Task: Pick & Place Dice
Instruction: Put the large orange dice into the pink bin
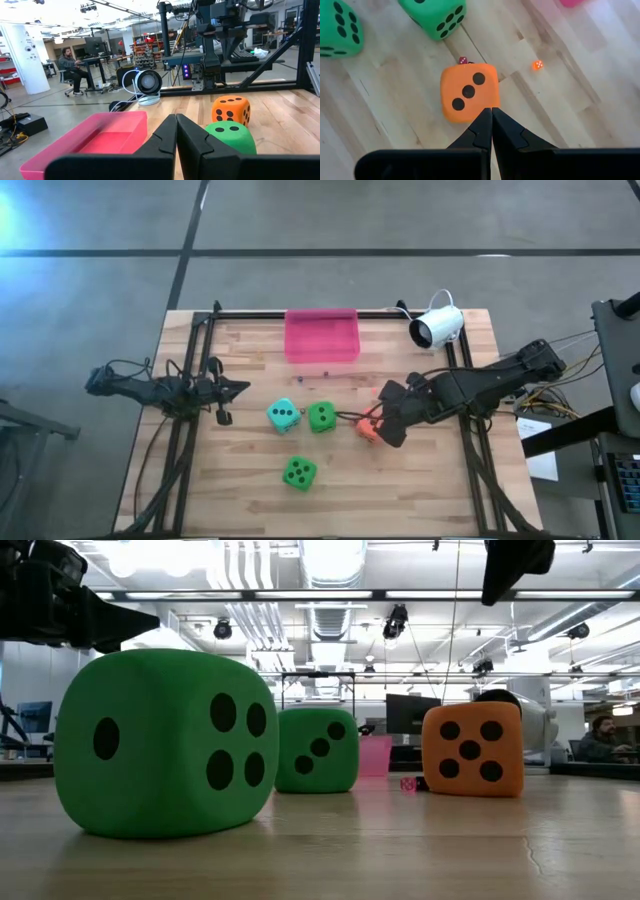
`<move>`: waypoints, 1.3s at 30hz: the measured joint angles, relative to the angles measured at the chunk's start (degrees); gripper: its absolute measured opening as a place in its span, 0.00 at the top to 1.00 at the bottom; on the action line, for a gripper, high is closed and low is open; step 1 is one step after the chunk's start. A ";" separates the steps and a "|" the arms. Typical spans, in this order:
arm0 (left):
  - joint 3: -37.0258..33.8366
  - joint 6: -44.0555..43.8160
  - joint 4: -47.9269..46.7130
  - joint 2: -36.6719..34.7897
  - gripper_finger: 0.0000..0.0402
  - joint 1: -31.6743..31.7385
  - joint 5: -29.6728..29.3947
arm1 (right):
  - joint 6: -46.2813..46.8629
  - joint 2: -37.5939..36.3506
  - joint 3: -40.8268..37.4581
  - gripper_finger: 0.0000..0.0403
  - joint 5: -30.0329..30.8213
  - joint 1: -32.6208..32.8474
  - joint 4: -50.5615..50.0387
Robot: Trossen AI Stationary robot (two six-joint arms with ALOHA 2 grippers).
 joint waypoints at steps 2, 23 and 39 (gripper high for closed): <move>0.01 0.00 0.00 0.00 0.96 -0.01 0.02 | 0.96 0.16 -0.01 0.98 -0.27 0.00 -0.03; 0.01 -0.02 0.00 0.02 0.96 0.01 0.02 | -0.58 2.85 -0.13 0.66 -3.34 -0.46 4.33; -0.01 0.00 0.00 0.02 0.96 -0.01 0.00 | -6.21 10.71 -0.17 0.21 -4.98 -0.46 4.42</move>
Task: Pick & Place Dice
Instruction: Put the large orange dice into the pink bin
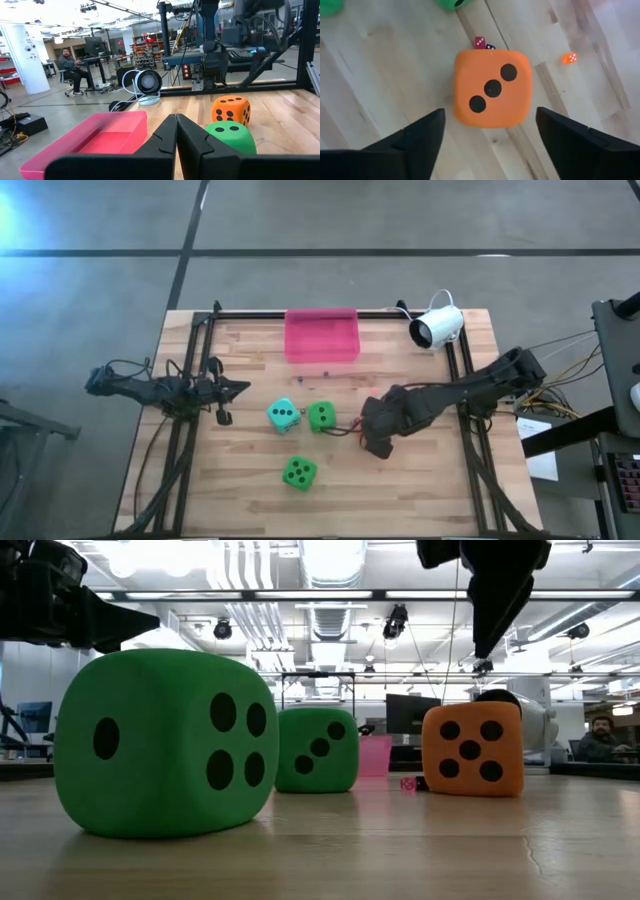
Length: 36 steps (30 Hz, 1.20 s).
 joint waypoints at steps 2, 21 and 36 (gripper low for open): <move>0.02 -0.01 -0.01 0.00 0.96 0.00 0.00 | -0.60 0.90 0.00 0.16 0.00 -0.04 0.02; 0.00 -0.01 -0.01 0.00 0.96 0.01 0.00 | -3.86 3.98 -0.02 0.04 -2.25 -3.14 2.63; 0.01 0.00 0.00 0.00 0.96 0.02 0.01 | -6.40 3.84 -3.73 0.01 -2.71 -4.57 4.74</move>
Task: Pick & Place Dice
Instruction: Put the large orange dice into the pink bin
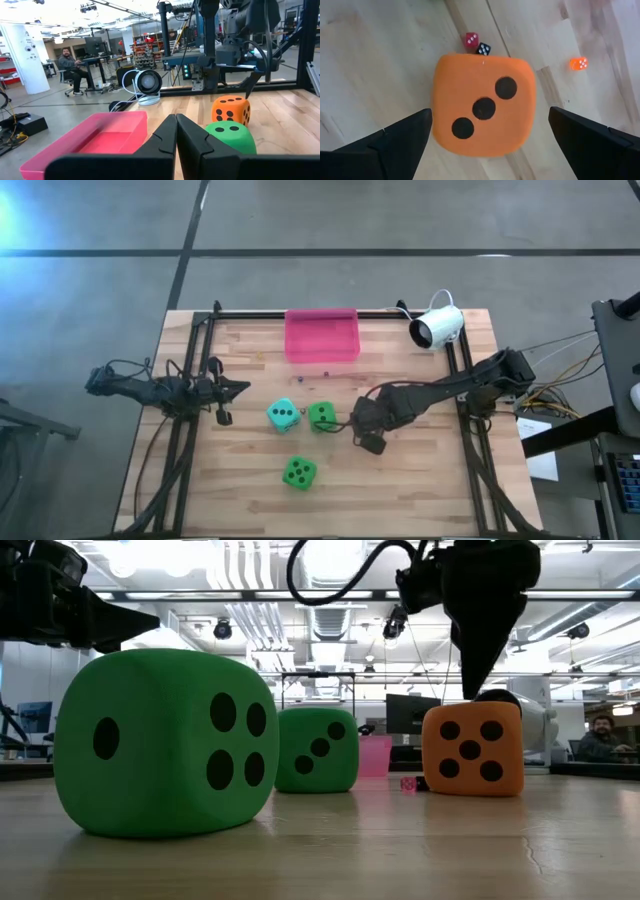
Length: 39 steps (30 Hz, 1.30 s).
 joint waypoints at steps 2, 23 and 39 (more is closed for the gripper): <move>0.01 0.00 0.00 -0.02 0.96 -0.02 0.01 | -0.02 0.00 -0.16 0.01 0.12 -0.07 0.02; 0.00 -0.01 -0.01 -0.02 0.96 0.00 0.00 | -0.86 -0.09 -1.38 0.01 -1.62 -0.83 1.80; 0.00 0.00 0.00 0.00 0.96 -0.01 -0.01 | -1.50 -4.53 -9.21 0.01 -3.17 -2.47 10.42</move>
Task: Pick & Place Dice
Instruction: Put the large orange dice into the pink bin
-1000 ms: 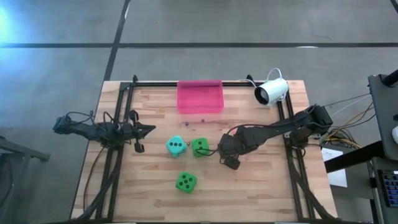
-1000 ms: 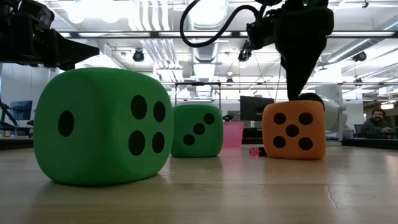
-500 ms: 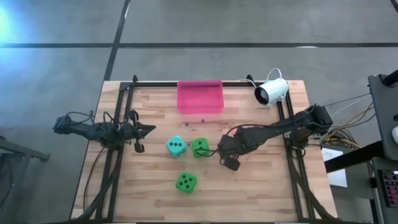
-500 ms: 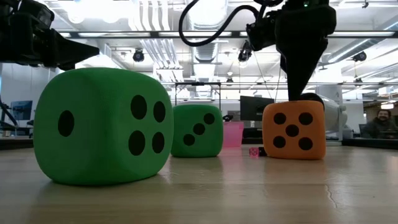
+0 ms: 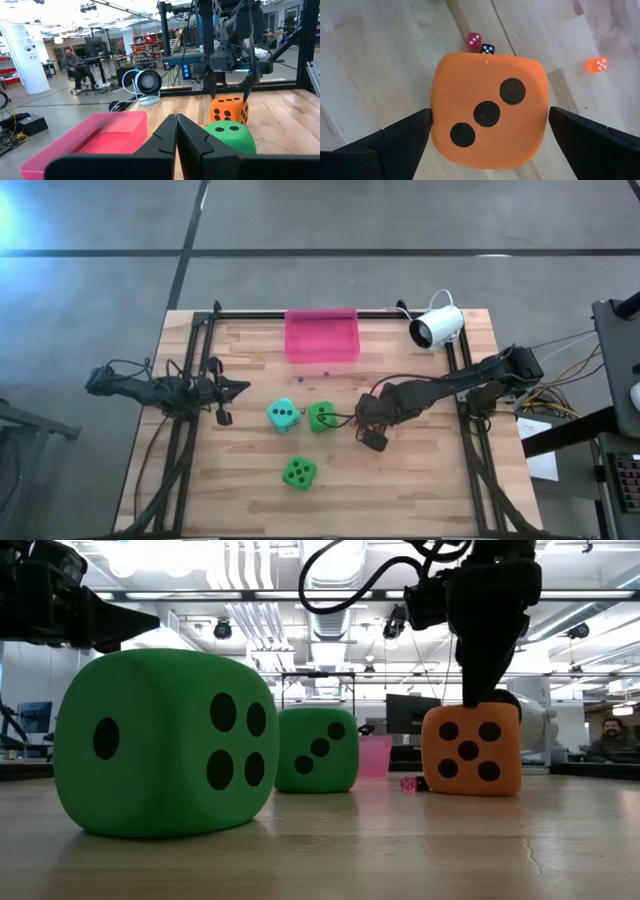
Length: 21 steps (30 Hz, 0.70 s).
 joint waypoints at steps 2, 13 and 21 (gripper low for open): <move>-0.01 0.00 -0.02 0.00 0.96 -0.01 0.02 | 0.29 -0.77 -1.84 0.01 -0.32 0.00 2.17; 0.01 0.00 0.00 0.00 0.96 0.00 0.00 | 1.21 -2.42 -7.96 0.01 -1.00 0.00 9.12; 0.01 0.00 0.00 0.00 0.96 0.01 0.00 | -2.97 -2.35 -10.13 0.01 -0.72 0.00 13.23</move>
